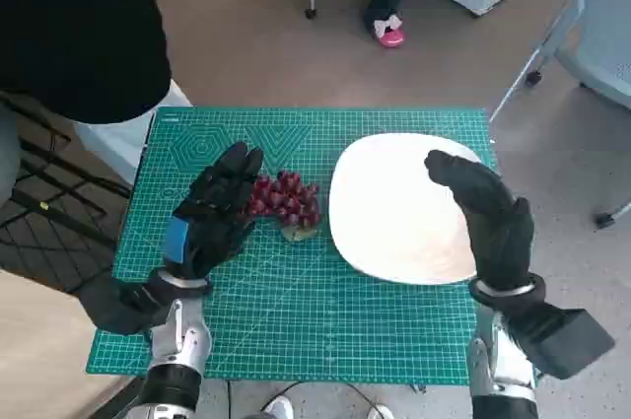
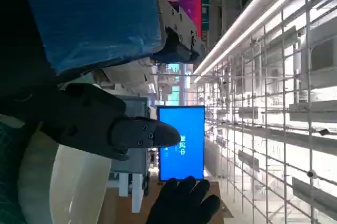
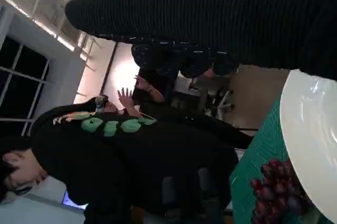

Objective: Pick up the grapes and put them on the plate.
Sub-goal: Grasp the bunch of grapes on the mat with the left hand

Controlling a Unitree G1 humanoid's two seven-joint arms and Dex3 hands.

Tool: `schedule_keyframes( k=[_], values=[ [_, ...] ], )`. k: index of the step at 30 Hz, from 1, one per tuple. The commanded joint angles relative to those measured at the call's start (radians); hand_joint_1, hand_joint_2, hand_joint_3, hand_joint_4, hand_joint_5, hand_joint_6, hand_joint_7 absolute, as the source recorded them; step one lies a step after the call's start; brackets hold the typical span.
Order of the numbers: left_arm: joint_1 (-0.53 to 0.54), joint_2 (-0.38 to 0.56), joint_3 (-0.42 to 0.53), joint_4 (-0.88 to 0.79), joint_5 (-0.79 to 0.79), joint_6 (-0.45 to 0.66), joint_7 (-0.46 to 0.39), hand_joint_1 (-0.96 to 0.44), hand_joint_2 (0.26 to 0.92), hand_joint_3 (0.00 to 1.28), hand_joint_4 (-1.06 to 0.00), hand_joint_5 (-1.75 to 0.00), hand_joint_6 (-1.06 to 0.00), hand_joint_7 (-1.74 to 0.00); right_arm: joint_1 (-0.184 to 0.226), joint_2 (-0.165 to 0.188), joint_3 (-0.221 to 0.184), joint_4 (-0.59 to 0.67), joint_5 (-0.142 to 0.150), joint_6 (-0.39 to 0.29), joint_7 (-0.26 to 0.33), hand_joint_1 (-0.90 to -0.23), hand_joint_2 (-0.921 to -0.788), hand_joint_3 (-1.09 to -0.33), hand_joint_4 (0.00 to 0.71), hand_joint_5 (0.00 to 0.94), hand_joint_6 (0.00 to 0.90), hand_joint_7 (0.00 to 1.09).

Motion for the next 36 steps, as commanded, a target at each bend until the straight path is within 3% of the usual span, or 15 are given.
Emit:
schedule_keyframes(
  k=[1,36],
  values=[
    [-0.001,0.007,-0.004,0.001,0.008,0.007,0.001,-0.46,0.921,0.23,-0.26,0.0,-0.45,0.0,0.004,0.0,-0.006,0.015,0.001,0.017,-0.003,-0.612,-0.921,-0.87,0.372,0.002,0.009,0.46],
    [-0.035,0.037,-0.001,0.004,0.014,0.035,0.005,-0.47,0.921,0.2,-0.26,0.0,-0.45,0.0,-0.012,-0.006,-0.007,0.029,-0.001,0.007,0.003,-0.614,-0.921,-0.868,0.373,0.001,0.01,0.46]
  ],
)
